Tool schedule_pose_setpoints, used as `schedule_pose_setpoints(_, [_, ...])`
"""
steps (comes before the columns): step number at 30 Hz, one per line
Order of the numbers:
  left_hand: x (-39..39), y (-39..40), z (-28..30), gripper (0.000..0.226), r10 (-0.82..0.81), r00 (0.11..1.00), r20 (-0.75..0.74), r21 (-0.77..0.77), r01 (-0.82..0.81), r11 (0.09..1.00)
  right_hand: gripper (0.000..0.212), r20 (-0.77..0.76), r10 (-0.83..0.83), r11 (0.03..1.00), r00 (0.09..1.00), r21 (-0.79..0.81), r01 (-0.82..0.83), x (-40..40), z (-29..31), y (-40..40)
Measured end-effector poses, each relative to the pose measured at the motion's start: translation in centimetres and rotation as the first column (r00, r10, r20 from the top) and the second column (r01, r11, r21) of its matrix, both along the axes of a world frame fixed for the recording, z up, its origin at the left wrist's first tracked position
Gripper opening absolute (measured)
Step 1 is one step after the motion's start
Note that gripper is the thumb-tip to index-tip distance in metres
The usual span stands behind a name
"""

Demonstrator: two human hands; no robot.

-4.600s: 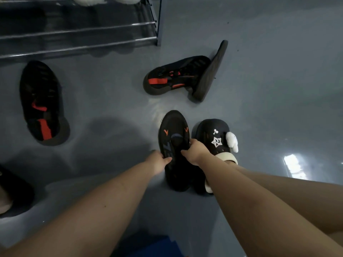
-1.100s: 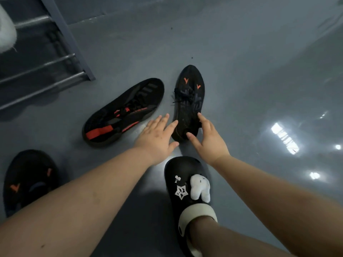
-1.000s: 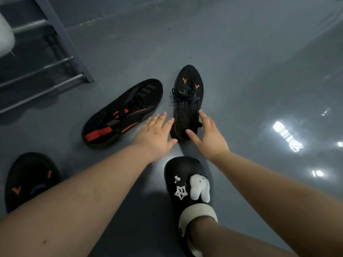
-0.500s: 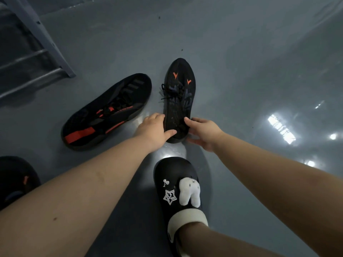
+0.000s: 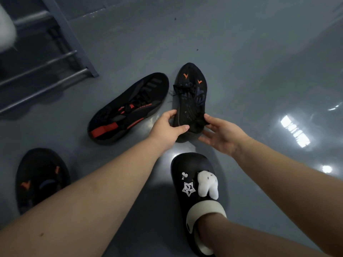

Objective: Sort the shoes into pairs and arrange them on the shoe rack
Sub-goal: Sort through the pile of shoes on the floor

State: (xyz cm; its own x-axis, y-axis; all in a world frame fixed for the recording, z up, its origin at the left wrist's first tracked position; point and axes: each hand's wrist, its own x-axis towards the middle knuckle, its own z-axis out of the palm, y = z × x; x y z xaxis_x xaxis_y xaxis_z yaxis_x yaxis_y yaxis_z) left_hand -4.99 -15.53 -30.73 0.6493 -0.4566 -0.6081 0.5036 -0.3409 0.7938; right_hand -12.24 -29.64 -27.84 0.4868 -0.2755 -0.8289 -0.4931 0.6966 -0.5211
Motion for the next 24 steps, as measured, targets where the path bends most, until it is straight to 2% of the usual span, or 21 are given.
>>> schedule_pose_setpoints(4, [-0.7, 2.7, 1.8, 0.070, 0.063, 0.998, 0.008, -0.041, -0.062, 0.997, 0.010, 0.045, 0.103, 0.994, 0.994, -0.024, -0.102, 0.3, 1.9, 2.0])
schedule_pose_setpoints(8, [-1.1, 7.6, 5.1, 0.069, 0.112, 0.989, 0.093, -0.062, -0.106, 0.992, 0.020, 0.028, 0.396, 0.914, 0.918, -0.105, -0.391, 2.1, 5.7, 5.3])
schedule_pose_setpoints(10, [-1.5, 10.6, 7.3, 0.067, 0.172, 0.982, 0.082, -0.094, -0.164, 0.982, 0.026, -0.018, 0.576, 0.809, 0.818, -0.136, -0.572, 3.3, 8.2, 7.4])
schedule_pose_setpoints(13, [-3.0, 15.2, 10.4, 0.062, 0.242, 0.969, 0.051, -0.148, -0.232, 0.961, 0.009, -0.104, 0.784, 0.594, 0.612, -0.159, -0.788, 4.3, 12.2, 11.0])
schedule_pose_setpoints(16, [-5.4, 19.3, 13.3, 0.059, 0.325, 0.946, 0.011, -0.203, -0.316, 0.927, 0.007, -0.182, 0.883, 0.403, 0.433, -0.183, -0.897, 4.3, 15.4, 15.3])
schedule_pose_setpoints(18, [-6.6, 22.1, 14.6, 0.059, 0.379, 0.925, -0.018, -0.206, -0.374, 0.904, 0.013, -0.209, 0.903, 0.332, 0.375, -0.212, -0.919, 4.2, 16.5, 18.5])
schedule_pose_setpoints(21, [-7.9, 26.5, 15.4, 0.063, 0.427, 0.904, 0.007, -0.160, -0.421, 0.893, 0.019, -0.201, 0.913, 0.308, 0.356, -0.235, -0.922, 3.5, 16.7, 23.3])
schedule_pose_setpoints(24, [-9.4, 30.2, 15.2, 0.061, 0.476, 0.879, 0.005, -0.132, -0.471, 0.872, 0.021, -0.157, 0.909, 0.352, 0.387, -0.210, -0.912, 2.1, 15.6, 27.3])
